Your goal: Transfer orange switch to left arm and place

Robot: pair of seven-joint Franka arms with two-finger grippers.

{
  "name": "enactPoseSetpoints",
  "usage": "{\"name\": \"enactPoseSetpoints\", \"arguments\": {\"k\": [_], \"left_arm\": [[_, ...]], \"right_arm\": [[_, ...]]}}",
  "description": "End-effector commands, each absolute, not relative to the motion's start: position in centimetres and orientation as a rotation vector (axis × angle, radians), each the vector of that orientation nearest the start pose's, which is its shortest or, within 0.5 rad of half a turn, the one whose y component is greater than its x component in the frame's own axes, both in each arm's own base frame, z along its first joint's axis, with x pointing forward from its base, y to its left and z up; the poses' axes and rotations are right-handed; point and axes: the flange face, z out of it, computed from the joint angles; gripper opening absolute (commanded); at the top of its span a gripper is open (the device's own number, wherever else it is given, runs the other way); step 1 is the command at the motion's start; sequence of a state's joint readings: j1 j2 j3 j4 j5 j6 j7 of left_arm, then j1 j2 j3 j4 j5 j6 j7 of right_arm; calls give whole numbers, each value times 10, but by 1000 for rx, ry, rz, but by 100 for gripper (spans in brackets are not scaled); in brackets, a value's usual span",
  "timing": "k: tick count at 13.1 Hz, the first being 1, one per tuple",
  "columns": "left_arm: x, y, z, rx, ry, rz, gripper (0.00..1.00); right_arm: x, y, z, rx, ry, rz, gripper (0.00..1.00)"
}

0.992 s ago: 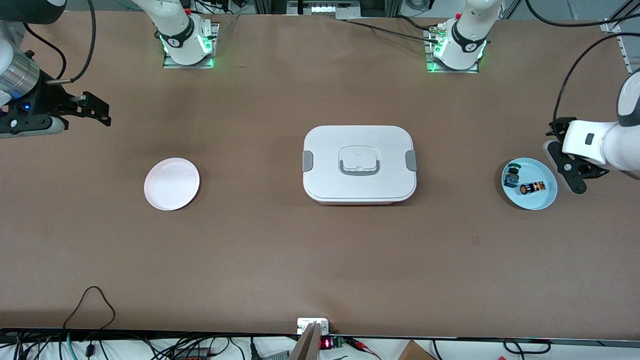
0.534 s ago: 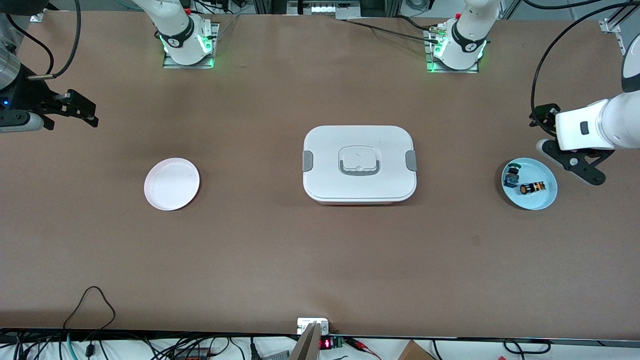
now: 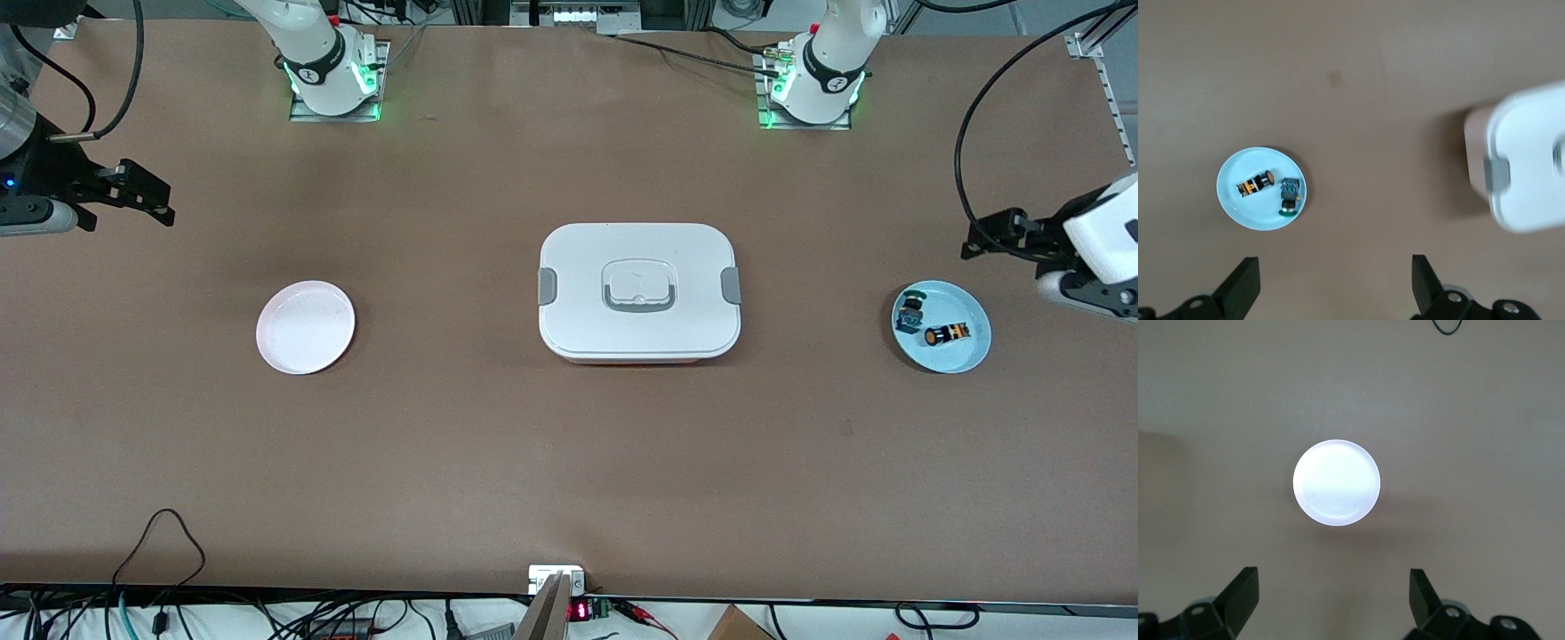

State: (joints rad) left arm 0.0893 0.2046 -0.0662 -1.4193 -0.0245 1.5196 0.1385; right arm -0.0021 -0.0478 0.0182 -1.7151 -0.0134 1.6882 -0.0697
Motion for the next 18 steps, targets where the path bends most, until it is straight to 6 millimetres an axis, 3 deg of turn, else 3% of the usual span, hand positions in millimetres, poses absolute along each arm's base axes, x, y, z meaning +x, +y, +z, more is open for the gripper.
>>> {"name": "enactPoseSetpoints", "arguments": {"k": [1, 4, 5, 15, 18], "left_arm": [[558, -2, 576, -3176, -30, 61, 100], [518, 5, 562, -3097, 7, 128, 100], [516, 3, 561, -3095, 14, 138, 100], [535, -3, 570, -3101, 30, 45, 100], [543, -2, 573, -3104, 106, 6, 100]], "right_arm": [[547, 7, 598, -3157, -136, -36, 100], [547, 7, 599, -3157, -136, -38, 100], [547, 7, 599, -3157, -138, -36, 100], [547, 9, 599, -3157, -145, -38, 100], [548, 9, 598, -3157, -145, -36, 100]]}}
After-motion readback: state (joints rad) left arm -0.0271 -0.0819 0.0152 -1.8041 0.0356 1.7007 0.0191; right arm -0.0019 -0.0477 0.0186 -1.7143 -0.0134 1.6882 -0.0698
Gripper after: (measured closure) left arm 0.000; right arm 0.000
